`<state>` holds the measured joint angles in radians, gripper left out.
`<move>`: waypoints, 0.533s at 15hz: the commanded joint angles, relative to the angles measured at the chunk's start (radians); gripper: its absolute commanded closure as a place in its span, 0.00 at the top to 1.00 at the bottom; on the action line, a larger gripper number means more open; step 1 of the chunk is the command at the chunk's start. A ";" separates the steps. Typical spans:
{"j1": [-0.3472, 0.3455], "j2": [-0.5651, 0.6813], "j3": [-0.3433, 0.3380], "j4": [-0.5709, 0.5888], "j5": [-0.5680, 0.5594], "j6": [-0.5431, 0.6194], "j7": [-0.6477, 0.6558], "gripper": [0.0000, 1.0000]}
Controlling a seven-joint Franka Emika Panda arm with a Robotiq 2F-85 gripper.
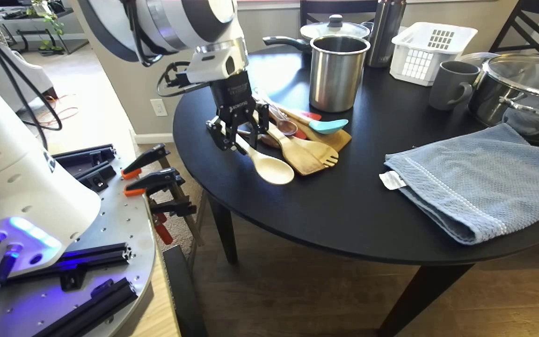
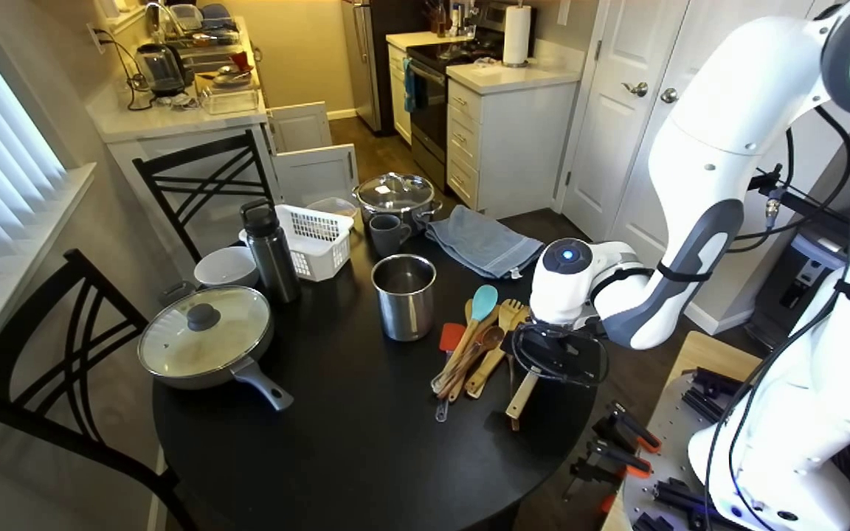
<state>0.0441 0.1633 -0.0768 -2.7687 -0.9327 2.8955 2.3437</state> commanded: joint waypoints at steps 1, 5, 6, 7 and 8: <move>0.045 -0.203 -0.001 -0.031 -0.095 -0.223 0.049 0.07; 0.090 -0.302 0.067 0.031 -0.199 -0.397 0.117 0.07; 0.097 -0.318 0.084 0.044 -0.240 -0.422 0.154 0.07; 0.071 -0.321 0.135 0.069 -0.279 -0.436 0.195 0.07; 0.072 -0.319 0.154 0.094 -0.329 -0.456 0.247 0.07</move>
<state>0.1275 -0.1337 0.0053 -2.7184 -1.1489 2.4997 2.4649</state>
